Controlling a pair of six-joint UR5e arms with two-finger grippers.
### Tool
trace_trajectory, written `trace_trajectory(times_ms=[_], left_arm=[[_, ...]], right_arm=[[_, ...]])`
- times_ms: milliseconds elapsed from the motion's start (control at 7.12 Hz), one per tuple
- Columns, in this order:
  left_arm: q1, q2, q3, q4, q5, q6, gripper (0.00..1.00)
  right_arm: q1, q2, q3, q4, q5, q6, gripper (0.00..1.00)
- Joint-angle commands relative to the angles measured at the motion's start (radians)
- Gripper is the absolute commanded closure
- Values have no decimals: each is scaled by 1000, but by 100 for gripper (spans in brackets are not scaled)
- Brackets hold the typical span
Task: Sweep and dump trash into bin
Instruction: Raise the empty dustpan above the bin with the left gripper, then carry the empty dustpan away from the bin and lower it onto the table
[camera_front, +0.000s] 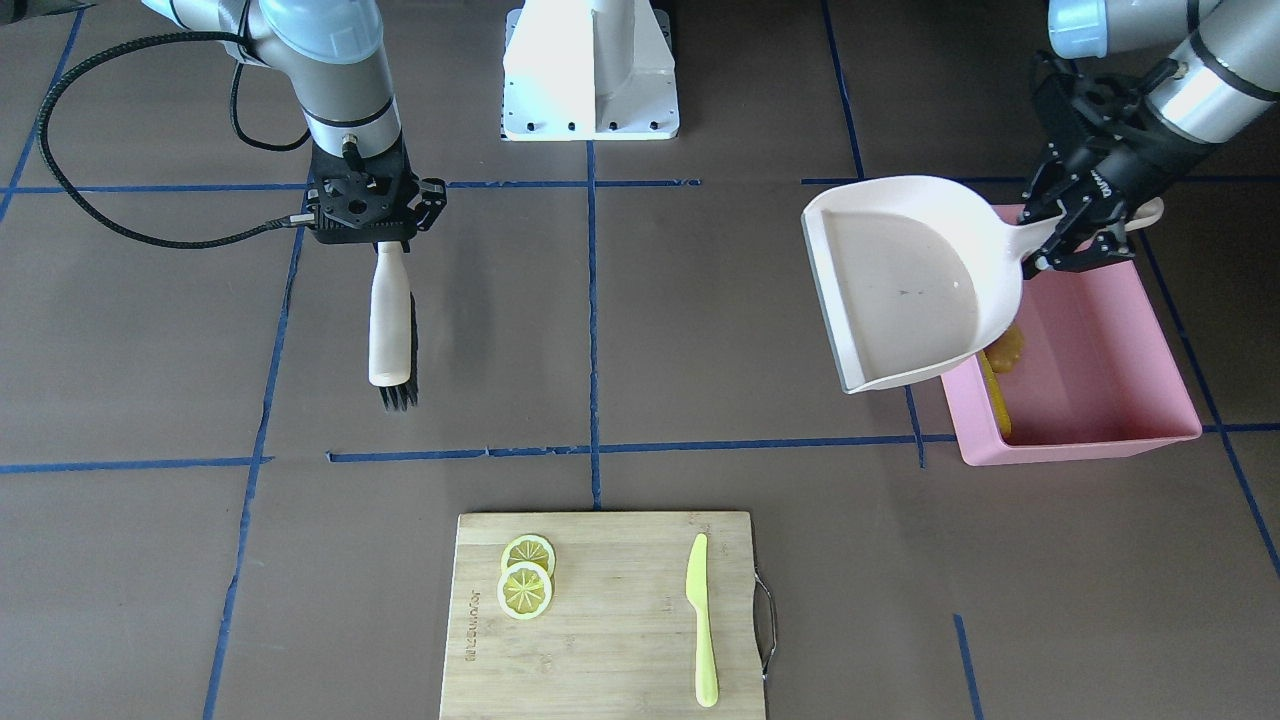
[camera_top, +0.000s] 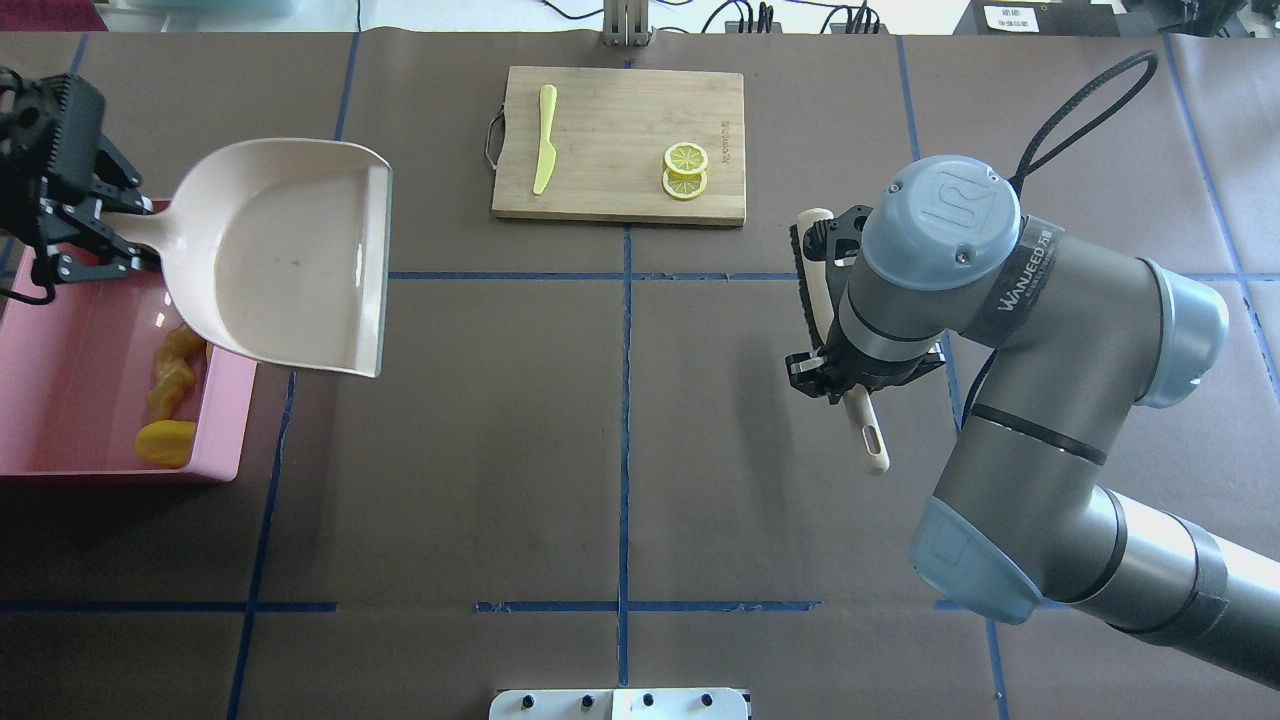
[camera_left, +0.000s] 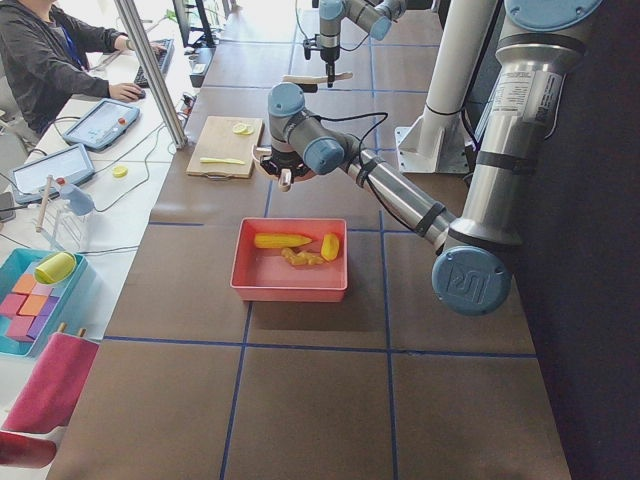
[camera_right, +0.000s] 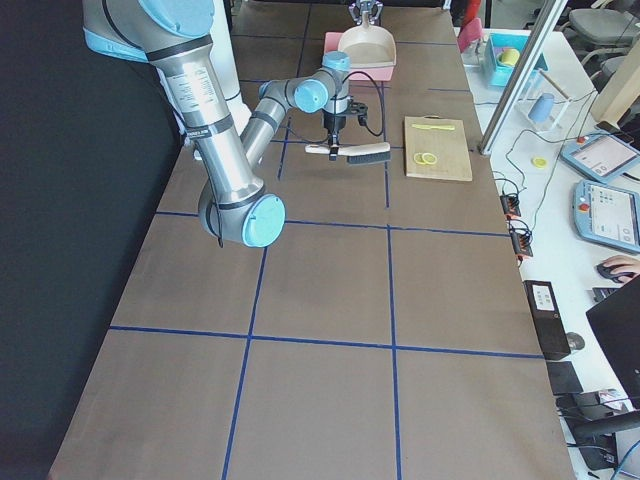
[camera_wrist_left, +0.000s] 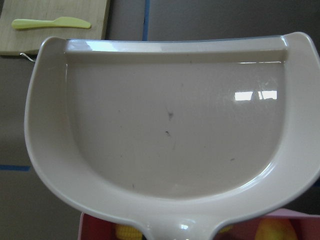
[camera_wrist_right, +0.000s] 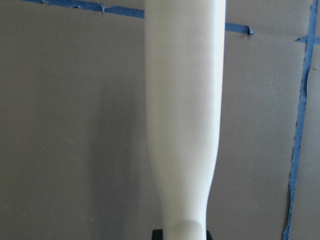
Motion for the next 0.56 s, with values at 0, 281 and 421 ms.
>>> trace_trajectory(times_ms=[0, 281, 421], left_arm=[[119, -8, 15, -79, 44, -100, 100], [284, -13, 33, -209, 205, -263, 100], [356, -28, 55, -246, 283, -310, 100]], right_arm=[[7, -31, 3, 46, 9, 2, 100], [10, -86, 6, 126, 19, 4, 100], [10, -86, 6, 127, 23, 6, 100]])
